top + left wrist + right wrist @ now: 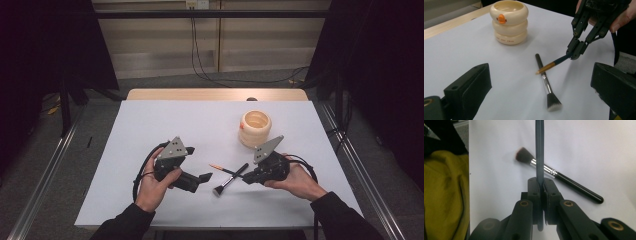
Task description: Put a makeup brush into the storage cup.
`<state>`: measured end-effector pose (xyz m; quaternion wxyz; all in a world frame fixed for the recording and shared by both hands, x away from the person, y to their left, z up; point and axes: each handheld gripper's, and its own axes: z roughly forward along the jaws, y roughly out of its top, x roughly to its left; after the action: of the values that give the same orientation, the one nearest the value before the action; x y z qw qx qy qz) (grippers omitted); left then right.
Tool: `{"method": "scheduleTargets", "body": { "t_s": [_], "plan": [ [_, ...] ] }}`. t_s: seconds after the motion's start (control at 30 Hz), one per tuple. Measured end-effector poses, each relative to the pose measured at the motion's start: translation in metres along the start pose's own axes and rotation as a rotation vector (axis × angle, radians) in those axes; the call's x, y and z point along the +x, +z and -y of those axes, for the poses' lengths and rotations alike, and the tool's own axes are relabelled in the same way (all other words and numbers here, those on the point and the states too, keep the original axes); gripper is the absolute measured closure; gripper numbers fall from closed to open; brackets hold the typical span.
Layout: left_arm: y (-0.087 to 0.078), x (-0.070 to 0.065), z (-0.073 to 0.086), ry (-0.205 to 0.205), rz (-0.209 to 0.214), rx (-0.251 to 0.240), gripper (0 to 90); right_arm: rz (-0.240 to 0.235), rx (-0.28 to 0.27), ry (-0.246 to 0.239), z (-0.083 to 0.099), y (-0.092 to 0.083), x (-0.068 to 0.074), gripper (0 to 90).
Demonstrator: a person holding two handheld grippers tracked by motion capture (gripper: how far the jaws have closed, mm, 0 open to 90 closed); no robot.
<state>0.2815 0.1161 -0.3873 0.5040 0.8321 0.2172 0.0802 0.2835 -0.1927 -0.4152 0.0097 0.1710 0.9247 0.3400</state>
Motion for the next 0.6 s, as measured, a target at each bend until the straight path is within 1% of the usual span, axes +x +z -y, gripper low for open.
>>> {"method": "scheduleTargets", "body": {
  "t_s": [0.03,0.1,0.17,0.2,0.33,0.37,0.4,0.43,0.47,0.53,0.57,0.6],
  "plan": [
    [-0.001,0.000,0.000,-0.006,0.001,-0.002,2.8,-0.010,-0.010,0.006,0.001,0.000,-0.001,85.9],
    [-0.002,0.001,0.001,-0.009,-0.007,-0.016,2.7,0.006,-0.034,0.024,0.004,-0.003,0.000,85.9],
    [-0.002,0.001,0.001,-0.020,0.001,-0.025,2.7,0.001,-0.063,0.037,0.006,-0.004,0.001,85.9],
    [-0.002,0.001,0.002,-0.021,0.001,-0.025,2.7,0.013,-0.074,0.040,0.006,-0.005,0.001,85.9],
    [-0.002,0.000,0.002,-0.032,0.017,-0.028,2.7,0.013,-0.125,0.063,0.009,-0.007,0.002,85.9],
    [-0.002,0.000,0.002,-0.035,0.017,-0.032,2.7,0.026,-0.141,0.064,0.009,-0.008,0.002,85.9],
    [-0.003,0.000,0.002,-0.031,0.009,-0.025,2.7,0.026,-0.159,0.064,0.010,-0.009,0.002,85.9],
    [-0.003,0.000,0.002,-0.029,0.010,-0.029,2.7,0.027,-0.166,0.059,0.010,-0.010,0.003,85.9],
    [-0.002,0.000,0.003,-0.036,0.023,-0.046,2.7,0.040,-0.180,0.050,0.010,-0.011,0.005,86.0],
    [-0.003,-0.001,0.002,-0.037,0.020,-0.050,2.7,0.048,-0.202,0.046,0.009,-0.012,0.006,85.9],
    [-0.003,-0.001,0.002,-0.042,0.021,-0.055,2.7,0.061,-0.213,0.049,0.009,-0.013,0.006,85.9],
    [-0.003,-0.001,0.002,-0.047,0.027,-0.060,2.7,0.057,-0.225,0.051,0.009,-0.014,0.006,85.9]
  ]
}}
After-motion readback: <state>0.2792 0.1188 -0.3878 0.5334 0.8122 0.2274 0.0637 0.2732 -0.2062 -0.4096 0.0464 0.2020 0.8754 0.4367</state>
